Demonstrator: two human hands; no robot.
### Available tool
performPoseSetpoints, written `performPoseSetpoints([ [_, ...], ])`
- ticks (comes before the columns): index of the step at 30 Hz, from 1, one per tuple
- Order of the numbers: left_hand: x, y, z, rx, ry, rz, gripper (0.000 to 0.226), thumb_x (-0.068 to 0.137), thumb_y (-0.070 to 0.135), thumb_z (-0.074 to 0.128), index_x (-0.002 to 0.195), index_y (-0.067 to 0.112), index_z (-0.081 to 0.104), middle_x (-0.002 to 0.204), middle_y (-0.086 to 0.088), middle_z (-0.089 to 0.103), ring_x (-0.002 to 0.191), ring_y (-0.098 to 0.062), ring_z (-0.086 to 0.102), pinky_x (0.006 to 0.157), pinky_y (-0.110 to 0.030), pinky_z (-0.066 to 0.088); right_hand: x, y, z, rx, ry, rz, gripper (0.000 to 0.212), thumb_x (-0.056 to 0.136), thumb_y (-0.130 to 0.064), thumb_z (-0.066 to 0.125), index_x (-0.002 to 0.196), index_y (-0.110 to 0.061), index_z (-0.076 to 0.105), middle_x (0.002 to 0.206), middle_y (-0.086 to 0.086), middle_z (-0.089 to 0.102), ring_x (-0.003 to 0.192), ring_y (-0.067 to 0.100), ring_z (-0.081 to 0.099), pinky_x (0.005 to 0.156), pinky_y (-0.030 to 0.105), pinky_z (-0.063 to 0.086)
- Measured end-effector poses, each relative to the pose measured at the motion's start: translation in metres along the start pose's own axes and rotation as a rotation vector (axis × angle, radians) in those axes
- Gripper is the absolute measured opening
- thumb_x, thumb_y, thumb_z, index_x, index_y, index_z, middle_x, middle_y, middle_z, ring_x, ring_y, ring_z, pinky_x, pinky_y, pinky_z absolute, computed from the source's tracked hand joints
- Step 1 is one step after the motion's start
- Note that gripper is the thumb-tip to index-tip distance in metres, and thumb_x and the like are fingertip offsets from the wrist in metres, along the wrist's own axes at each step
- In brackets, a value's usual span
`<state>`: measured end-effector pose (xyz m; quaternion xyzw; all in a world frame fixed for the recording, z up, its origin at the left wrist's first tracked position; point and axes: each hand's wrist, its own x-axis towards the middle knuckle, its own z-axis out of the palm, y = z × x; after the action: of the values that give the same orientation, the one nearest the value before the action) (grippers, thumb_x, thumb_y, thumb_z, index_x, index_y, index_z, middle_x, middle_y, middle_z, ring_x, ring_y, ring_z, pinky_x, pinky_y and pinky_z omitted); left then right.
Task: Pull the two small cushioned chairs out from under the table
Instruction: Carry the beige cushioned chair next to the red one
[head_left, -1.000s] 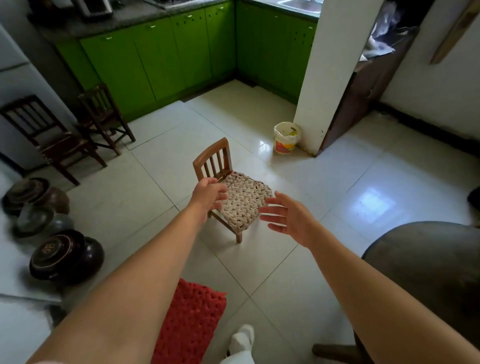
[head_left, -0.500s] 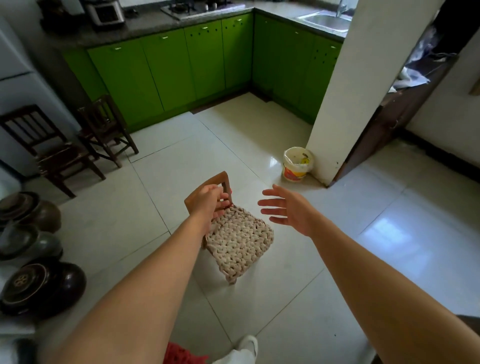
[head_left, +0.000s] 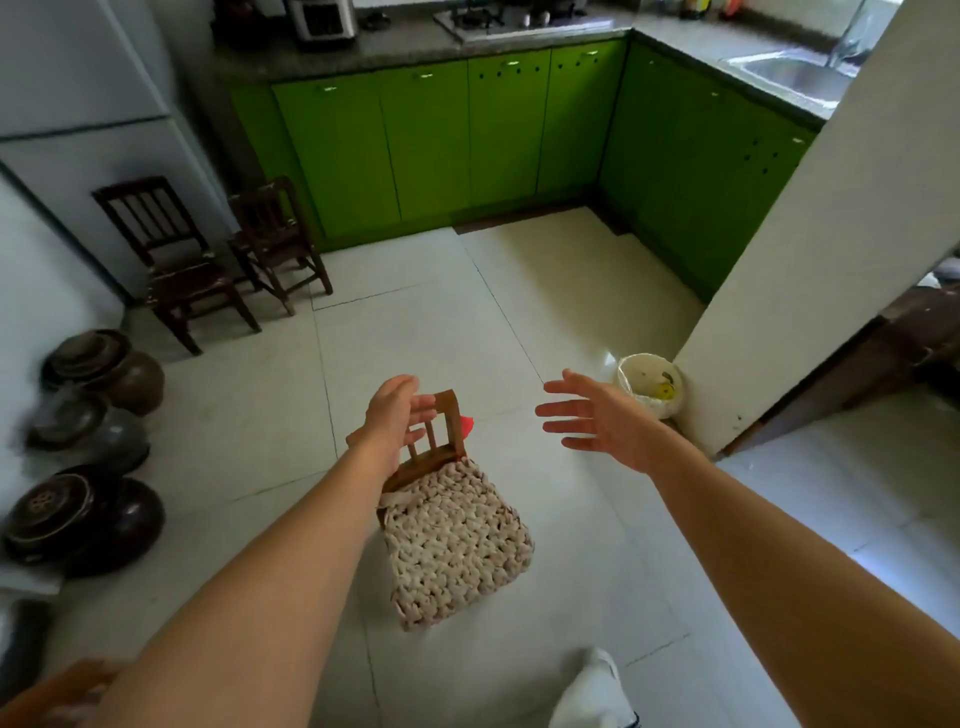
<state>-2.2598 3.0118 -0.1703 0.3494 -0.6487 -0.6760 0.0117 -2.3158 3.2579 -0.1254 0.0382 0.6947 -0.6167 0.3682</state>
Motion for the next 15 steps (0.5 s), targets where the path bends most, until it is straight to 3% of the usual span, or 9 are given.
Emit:
performPoseSetpoints([
  [6, 0.009, 0.004, 0.053, -0.169, 0.213, -0.073, 0.028, 0.096, 0.032, 0.040, 0.122, 0.024, 0.049, 0.102, -0.006, 0.066, 0.095, -0.024, 0.064, 0.085, -0.042, 0.048, 0.055, -0.038, -0.065, -0.126, -0.160, 0.029, 0.037, 0.089, -0.049, 0.048, 0.110, -0.024, 0.064, 0.105, 0.002, 0.073, 0.096, 0.020, 0.069, 0.073, 0.032, 0.052],
  [15, 0.018, -0.009, 0.068, -0.293, 0.524, -0.167, 0.037, 0.099, 0.028, 0.036, 0.132, 0.015, 0.044, 0.117, -0.011, 0.061, 0.107, -0.028, 0.059, 0.099, -0.048, 0.044, 0.143, -0.078, -0.084, -0.291, -0.377, 0.055, 0.033, 0.091, -0.047, 0.046, 0.107, -0.026, 0.064, 0.105, 0.003, 0.073, 0.097, 0.021, 0.069, 0.071, 0.031, 0.051],
])
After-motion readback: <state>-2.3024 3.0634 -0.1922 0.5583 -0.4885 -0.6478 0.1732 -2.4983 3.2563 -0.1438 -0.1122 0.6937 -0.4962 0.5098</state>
